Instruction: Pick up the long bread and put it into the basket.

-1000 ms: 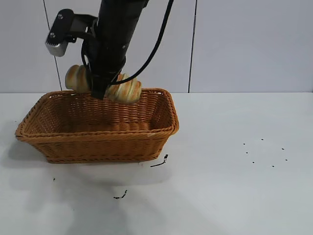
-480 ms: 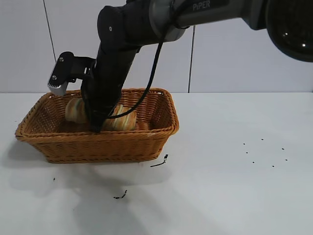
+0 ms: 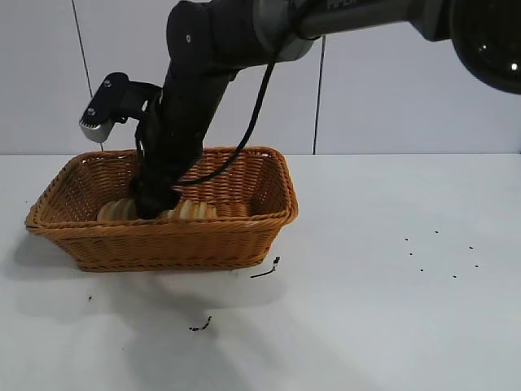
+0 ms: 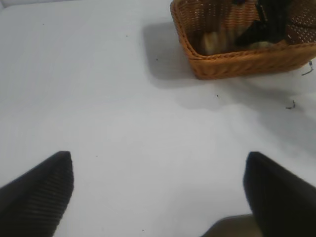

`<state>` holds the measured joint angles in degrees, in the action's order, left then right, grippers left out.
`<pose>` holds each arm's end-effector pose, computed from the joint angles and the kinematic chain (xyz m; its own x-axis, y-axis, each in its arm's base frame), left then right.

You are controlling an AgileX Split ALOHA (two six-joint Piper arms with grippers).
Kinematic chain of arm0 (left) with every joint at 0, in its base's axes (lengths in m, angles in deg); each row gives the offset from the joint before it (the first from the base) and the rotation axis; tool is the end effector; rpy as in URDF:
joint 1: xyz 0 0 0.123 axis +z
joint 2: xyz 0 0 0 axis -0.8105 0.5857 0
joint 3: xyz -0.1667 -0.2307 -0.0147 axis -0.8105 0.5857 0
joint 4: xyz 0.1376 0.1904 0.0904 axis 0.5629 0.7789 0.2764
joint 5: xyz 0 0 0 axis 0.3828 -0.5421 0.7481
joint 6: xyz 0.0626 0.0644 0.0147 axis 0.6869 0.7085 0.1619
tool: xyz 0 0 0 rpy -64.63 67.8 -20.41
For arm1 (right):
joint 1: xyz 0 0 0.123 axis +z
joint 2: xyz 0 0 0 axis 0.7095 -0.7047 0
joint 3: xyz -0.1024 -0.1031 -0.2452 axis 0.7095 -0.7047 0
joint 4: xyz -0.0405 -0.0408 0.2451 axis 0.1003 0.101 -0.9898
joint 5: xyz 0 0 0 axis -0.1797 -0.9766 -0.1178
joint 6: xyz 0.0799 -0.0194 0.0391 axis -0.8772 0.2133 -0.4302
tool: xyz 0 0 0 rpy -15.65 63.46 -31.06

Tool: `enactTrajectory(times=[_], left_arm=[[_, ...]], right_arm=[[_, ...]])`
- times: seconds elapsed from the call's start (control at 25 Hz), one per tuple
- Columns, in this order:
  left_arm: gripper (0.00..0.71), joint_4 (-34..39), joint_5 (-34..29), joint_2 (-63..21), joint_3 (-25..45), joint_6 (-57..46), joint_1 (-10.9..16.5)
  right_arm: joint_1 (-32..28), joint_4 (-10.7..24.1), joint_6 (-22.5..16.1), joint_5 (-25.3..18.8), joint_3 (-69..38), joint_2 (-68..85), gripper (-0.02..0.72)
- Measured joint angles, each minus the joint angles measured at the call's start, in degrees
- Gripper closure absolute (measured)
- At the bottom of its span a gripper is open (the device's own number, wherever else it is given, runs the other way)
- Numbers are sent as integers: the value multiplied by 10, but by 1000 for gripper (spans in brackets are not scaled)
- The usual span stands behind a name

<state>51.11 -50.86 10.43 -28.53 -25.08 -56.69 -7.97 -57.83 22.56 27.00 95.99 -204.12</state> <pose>-0.0065 0.0002 0.2773 -0.4526 0.0895 -0.8872 0.0760 0.9952 0.0616 0.4286 0.3282 0.1941 -0.1402 -0.8497 -0.5083 -0.8671 0.3532 -0.3512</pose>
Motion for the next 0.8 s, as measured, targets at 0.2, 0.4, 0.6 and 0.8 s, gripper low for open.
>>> enactTrajectory(times=[0.2, 0.4, 0.6, 0.8], left_arm=[[14, 0, 0, 0, 0, 0, 0], [14, 0, 0, 0, 0, 0, 0], [14, 0, 0, 0, 0, 0, 0], [14, 0, 0, 0, 0, 0, 0]], right_arm=[[-30, 6, -189, -43, 2, 49, 43], [-96, 14, -322, -115, 3, 89, 45], [-183, 14, -373, -153, 3, 105, 54], [-276, 19, -377, -188, 3, 116, 56]])
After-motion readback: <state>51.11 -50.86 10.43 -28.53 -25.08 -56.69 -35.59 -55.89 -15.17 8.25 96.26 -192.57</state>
